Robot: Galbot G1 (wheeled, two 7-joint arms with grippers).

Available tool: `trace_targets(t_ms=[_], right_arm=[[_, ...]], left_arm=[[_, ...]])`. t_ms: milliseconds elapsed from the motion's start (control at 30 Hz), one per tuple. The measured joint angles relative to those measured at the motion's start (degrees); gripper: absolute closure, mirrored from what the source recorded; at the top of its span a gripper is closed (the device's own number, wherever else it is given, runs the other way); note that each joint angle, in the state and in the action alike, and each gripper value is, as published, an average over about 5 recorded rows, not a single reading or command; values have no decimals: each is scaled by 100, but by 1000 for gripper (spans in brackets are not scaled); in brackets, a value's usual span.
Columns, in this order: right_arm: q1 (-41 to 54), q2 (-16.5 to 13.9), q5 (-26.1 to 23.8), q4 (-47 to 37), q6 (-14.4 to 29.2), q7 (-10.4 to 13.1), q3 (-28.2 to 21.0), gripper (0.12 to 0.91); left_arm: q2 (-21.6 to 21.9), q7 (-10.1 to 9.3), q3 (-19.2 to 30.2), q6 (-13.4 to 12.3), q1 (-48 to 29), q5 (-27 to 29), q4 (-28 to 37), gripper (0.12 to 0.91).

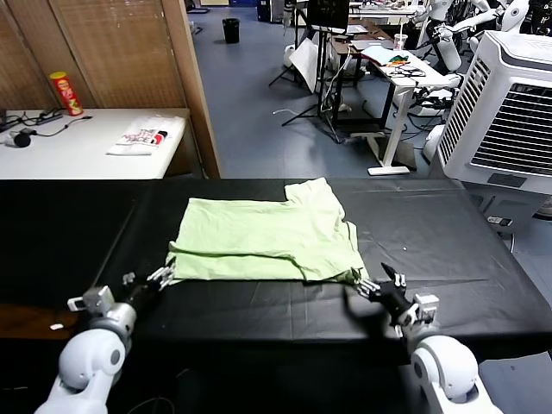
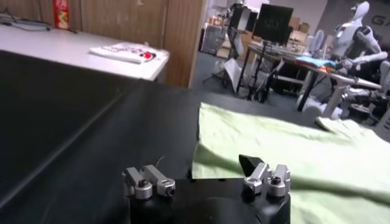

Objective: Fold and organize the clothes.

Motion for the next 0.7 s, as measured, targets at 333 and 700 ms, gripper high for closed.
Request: trace_targets(t_ms=[333, 700], right_arm=[[120, 21, -90, -144, -21, -28, -120, 545], [175, -10, -154, -190, -73, -31, -158, 816]], left_arm=[[10, 50, 8, 14, 27, -117, 140, 232], [21, 82, 52, 69, -61, -366, 198, 349]])
